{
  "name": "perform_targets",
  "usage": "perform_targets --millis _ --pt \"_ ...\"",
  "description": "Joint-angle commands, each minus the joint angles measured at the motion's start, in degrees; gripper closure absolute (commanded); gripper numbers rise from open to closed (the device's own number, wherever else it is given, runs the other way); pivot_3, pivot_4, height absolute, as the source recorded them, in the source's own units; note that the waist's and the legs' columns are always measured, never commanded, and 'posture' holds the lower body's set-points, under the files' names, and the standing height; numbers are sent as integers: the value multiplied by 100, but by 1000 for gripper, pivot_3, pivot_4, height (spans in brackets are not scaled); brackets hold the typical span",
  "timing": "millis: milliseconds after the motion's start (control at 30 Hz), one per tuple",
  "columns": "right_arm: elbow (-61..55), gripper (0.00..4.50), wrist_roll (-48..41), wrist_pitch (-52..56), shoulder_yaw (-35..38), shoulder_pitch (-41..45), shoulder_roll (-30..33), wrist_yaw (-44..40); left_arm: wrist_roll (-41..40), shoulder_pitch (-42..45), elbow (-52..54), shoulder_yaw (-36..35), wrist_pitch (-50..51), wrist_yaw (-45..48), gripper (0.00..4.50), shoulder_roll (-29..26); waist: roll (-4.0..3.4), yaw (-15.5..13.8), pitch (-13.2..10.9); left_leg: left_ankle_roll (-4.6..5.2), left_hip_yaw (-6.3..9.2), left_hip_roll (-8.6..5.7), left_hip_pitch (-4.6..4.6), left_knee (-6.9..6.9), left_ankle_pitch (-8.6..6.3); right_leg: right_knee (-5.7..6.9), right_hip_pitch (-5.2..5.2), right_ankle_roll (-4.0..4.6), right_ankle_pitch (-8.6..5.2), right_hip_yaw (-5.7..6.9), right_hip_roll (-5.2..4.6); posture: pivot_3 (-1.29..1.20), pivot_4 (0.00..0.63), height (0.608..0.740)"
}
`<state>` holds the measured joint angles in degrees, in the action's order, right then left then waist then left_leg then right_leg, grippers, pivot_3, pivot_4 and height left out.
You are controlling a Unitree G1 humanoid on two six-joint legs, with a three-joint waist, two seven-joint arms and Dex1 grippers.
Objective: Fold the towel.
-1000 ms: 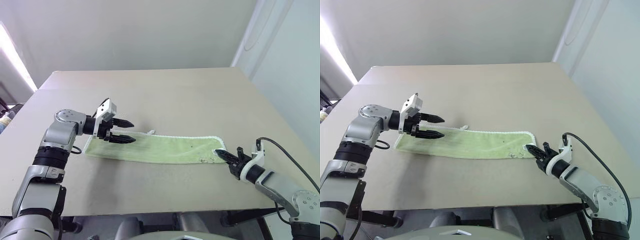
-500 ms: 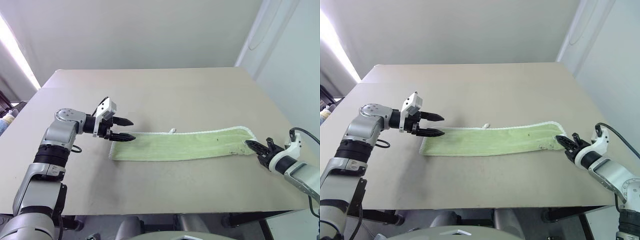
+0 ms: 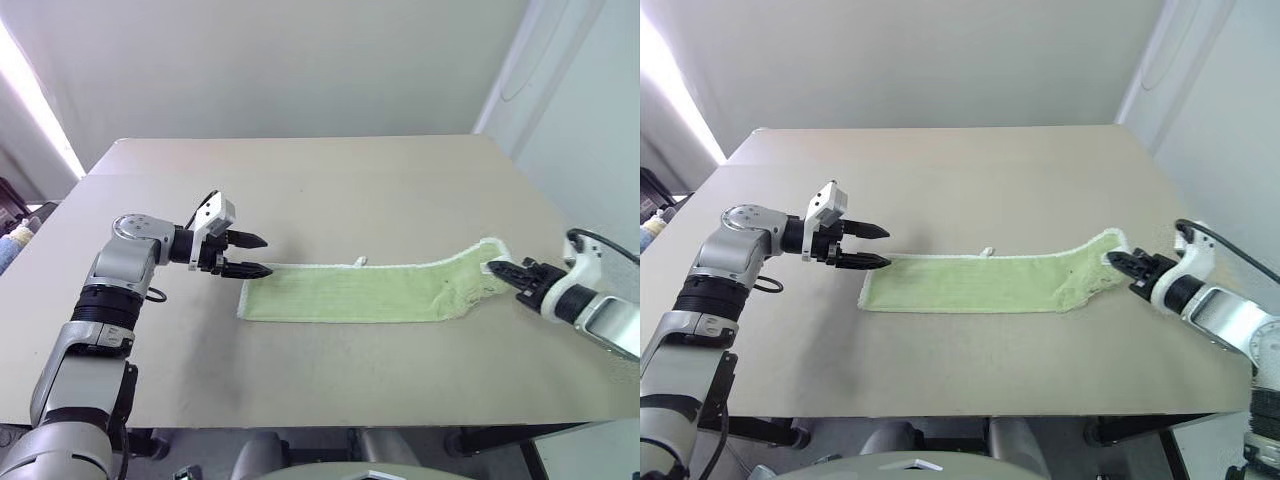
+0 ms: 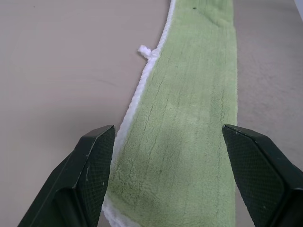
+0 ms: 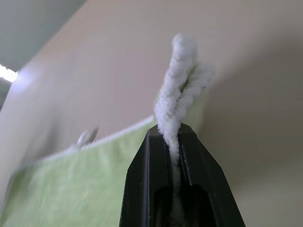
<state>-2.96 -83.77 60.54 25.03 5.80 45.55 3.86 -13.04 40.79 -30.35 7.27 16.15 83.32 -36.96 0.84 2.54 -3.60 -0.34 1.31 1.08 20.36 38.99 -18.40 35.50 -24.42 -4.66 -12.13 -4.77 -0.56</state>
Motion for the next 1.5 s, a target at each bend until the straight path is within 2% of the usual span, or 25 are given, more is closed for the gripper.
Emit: perform_targets --millis 33,300,500,767,900,1000,1167,1333,1433,1500 --pt "-659 4474 -119 350 -302 190 7 170 24 205 0 -49 -92 -17 692 1 0 3 0 0 0 0 0 0 0 0 0 0 0 0 0 0 0 712" --pt "-1145 4474 -537 608 -985 537 -267 494 72 304 -155 -19 -163 -36 692 58 1 2 0 0 1 0 0 1 0 1 0 0 0 0 1 0 0 712" --pt "-1146 4474 -442 626 -1700 938 -868 917 111 276 -131 -14 -176 -39 692 104 0 5 0 0 4 1 -1 0 0 5 -2 1 1 2 2 0 0 712" --pt "-1020 4474 26 569 -2149 1052 -1596 1291 100 212 -109 -43 -205 -69 692 97 1 3 0 0 5 1 2 1 0 4 -3 0 1 2 0 0 0 712" --pt "-1356 4474 1111 326 -2500 982 -1571 959 99 164 -68 -41 -219 -94 692 87 1 4 0 0 5 1 1 1 0 6 -3 0 1 3 0 0 0 712" --pt "-1369 4474 1598 211 -2544 982 -1701 929 92 124 -24 -34 -219 -80 692 64 1 4 0 0 6 1 0 2 0 6 -3 0 1 3 0 0 0 712" --pt "-1434 4474 1873 317 -2512 929 -1925 728 96 135 -47 -38 -215 -54 692 37 0 6 0 0 8 1 0 1 0 8 -4 0 1 5 1 0 0 712" --pt "-1629 4474 1728 509 -2394 929 -2174 682 109 152 -76 -29 -227 -77 692 50 0 8 0 0 8 1 0 3 0 12 -4 0 1 5 1 0 0 712" --pt "-1801 3763 1710 600 -2412 957 -2291 660 109 164 -81 -24 -219 -82 692 59 0 9 0 0 9 1 -1 3 0 15 -4 0 1 5 1 0 0 712" --pt "-1814 3096 1821 608 -2435 944 -2346 672 108 166 -75 -21 -214 -84 692 66 0 9 0 0 10 0 -1 3 0 16 -5 0 1 6 1 0 0 712"
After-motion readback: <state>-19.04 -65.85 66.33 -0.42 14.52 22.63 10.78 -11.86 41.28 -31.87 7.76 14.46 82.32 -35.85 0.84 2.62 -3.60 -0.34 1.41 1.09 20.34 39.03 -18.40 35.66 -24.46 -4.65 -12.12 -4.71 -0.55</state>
